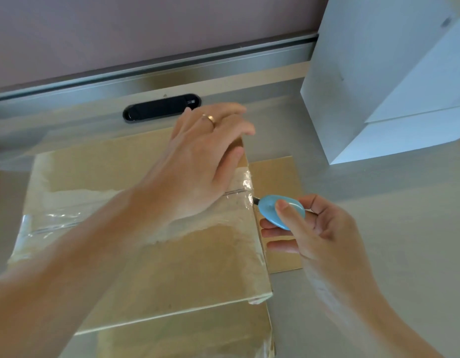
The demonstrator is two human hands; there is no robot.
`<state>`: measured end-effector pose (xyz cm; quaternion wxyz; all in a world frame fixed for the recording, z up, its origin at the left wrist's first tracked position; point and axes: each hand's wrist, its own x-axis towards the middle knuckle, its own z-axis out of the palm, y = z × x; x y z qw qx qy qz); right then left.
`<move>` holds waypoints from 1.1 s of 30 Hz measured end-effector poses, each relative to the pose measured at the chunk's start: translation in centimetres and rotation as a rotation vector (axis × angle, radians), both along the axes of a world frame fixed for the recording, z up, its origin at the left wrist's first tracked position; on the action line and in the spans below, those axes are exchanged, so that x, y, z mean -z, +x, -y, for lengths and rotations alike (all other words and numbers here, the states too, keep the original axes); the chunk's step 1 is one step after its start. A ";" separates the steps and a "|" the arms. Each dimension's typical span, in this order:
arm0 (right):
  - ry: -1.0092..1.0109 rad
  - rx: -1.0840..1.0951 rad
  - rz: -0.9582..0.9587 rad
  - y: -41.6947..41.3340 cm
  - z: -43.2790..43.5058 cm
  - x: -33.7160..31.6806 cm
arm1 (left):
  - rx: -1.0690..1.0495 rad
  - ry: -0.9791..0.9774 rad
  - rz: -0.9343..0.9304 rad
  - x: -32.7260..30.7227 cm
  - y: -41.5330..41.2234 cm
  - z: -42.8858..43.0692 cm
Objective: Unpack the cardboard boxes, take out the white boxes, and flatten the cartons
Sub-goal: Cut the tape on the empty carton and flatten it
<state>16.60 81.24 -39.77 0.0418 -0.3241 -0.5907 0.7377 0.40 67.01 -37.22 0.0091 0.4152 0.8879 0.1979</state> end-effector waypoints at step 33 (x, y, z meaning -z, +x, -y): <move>0.047 0.096 -0.091 -1.7 0.5 1.1 | 0.138 -0.055 0.007 0.4 -4.0 -4.1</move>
